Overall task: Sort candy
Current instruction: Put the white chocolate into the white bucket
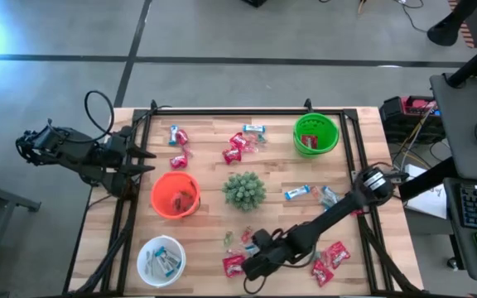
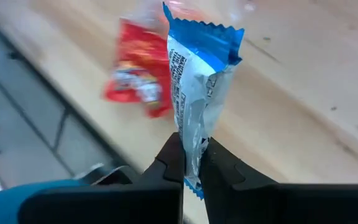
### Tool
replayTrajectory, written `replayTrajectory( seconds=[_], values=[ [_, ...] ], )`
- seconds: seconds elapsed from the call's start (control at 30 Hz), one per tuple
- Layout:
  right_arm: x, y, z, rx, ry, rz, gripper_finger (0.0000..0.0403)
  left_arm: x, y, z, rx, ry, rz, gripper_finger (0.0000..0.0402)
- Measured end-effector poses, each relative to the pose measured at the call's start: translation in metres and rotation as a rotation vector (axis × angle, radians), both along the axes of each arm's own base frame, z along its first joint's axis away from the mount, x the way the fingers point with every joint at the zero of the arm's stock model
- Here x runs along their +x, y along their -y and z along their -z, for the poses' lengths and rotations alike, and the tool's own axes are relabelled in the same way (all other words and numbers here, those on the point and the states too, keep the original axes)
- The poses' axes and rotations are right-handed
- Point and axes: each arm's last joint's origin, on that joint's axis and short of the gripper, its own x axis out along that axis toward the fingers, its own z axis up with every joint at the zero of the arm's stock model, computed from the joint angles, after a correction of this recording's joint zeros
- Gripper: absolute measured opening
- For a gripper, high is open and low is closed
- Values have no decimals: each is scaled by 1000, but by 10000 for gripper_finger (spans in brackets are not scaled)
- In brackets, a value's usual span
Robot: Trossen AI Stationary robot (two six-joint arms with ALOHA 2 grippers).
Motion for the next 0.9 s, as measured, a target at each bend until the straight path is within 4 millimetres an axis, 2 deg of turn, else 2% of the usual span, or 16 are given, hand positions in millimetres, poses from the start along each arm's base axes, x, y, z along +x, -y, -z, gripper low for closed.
replayTrajectory(
  seconds=[0.2, 0.3, 0.47, 0.73, 0.9],
  values=[
    [-2, 3, -46, -20, 147, 0, 14, -1, 0, -8, -60, 19, -11, 176],
    [5, 10, -65, -72, 215, -35, 13, 1, 0, -16, -66, 32, -11, 193],
    [26, 36, -91, -198, 319, -113, 13, 11, 5, -22, -102, 37, -8, 205],
    [55, 83, -147, -408, 520, -223, 13, 34, 14, -20, -241, 14, -19, 196],
    [68, 110, -167, -520, 589, -246, 13, 42, 17, -19, -323, 10, -51, 190]
  ],
)
